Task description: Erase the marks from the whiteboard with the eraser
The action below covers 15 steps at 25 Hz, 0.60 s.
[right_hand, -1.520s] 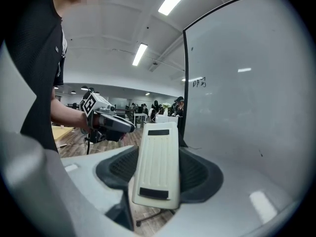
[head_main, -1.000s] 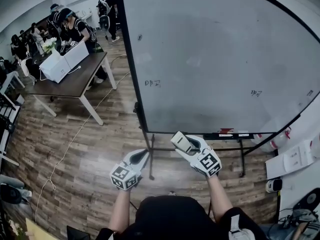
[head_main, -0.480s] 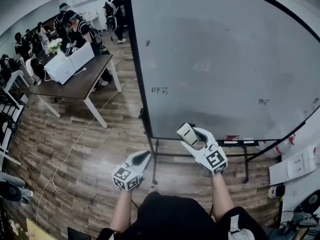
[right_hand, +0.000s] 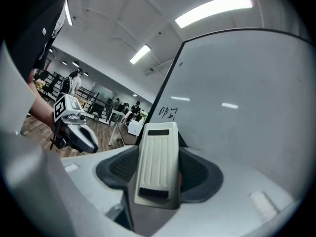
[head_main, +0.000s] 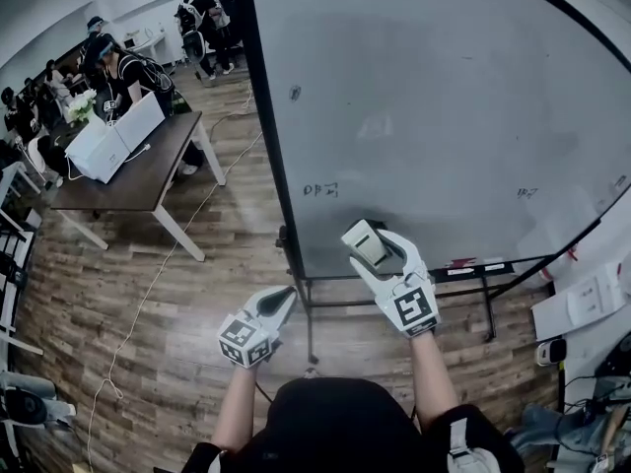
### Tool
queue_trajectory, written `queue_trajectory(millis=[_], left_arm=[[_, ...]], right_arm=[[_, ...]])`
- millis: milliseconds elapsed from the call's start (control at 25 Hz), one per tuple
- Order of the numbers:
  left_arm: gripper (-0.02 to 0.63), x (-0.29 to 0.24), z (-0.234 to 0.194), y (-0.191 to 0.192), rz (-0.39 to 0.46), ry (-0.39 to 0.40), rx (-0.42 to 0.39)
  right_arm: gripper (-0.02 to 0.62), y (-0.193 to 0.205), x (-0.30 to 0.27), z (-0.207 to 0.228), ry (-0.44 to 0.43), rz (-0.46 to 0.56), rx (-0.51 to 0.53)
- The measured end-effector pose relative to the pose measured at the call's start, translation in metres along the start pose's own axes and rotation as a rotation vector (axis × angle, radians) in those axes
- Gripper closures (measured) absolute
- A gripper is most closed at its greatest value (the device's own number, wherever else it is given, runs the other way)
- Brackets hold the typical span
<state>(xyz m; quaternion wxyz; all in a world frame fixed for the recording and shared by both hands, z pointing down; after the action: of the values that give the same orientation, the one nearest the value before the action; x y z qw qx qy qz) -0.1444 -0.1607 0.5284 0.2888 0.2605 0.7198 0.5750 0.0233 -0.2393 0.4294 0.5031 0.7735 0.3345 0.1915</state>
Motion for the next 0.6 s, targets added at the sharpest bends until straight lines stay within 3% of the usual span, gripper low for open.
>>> queue_trajectory(millis=[240,600], left_arm=[[0.573,0.003,-0.023,0.003,-0.020,0.077,-0.006],[0.574,-0.007,-0.049,0.004,-0.046,0.152,-0.026]], right_arm=[[0.337,-0.041,-0.028,0.001,0.113,0.024,0.126],[0.339,-0.055,-0.045,0.007,0.207,0.055,0.134]])
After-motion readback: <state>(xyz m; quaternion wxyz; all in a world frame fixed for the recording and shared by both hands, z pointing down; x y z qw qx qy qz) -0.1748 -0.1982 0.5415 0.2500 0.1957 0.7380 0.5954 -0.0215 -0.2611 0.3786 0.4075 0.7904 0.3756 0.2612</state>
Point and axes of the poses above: the fingertips, and each gripper's own axes: x backward along the fingers, z to its right, y out of its underside, the point moved 3 cm from there along x, backward along the fingers, and after that the axes turned 7 degrees about y, right-handed, at the moved point
